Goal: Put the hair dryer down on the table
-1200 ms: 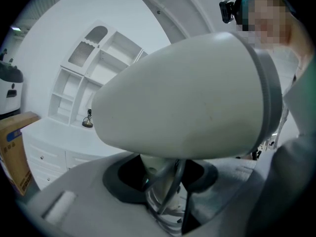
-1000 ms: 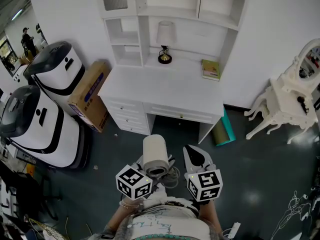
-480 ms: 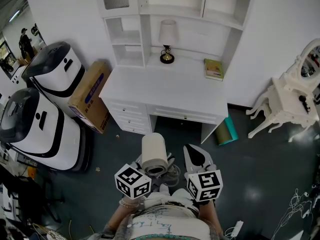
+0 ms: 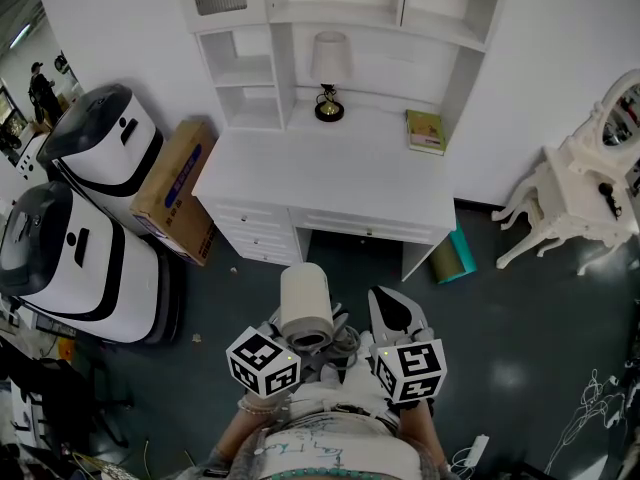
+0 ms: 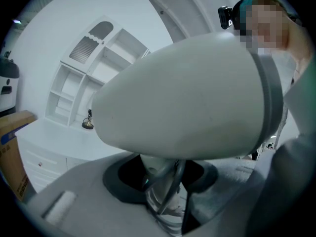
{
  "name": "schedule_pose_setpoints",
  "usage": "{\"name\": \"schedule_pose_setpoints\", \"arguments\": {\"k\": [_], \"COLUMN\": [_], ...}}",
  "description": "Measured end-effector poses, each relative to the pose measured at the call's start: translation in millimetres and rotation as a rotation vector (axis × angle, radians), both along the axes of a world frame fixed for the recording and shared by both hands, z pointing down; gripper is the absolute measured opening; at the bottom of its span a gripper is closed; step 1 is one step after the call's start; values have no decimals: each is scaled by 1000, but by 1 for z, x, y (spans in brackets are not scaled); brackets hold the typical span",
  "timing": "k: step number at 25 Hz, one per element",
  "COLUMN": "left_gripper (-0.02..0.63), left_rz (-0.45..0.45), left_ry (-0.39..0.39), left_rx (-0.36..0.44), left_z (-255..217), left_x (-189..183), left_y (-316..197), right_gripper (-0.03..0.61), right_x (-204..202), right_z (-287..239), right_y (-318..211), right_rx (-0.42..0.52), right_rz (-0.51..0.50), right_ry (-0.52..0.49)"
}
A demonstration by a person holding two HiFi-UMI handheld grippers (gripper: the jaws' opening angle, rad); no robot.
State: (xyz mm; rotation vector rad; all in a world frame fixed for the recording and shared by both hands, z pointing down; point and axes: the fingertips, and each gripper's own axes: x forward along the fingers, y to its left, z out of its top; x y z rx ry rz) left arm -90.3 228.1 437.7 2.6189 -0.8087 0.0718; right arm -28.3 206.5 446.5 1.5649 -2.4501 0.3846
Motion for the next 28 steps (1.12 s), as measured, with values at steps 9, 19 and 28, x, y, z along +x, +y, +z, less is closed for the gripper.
{"name": "schedule_pose_setpoints", "arguments": {"k": [9, 19, 28], "left_gripper": [173, 173, 173], "left_rz": [-36, -70, -114], "left_ry": [5, 4, 6], "left_rx": [-5, -3, 1], "left_z": [-2, -5, -8], "left_x": [8, 24, 42], "left_y": [-36, -79, -115], "right_gripper": [28, 28, 28], "right_x": [9, 17, 32], "right_z": [-4, -7, -10], "right_y": [-40, -84, -124], "right_rx": [0, -1, 8], "right_rz": [-25, -82, -134], "right_ry": [-4, -9, -14]}}
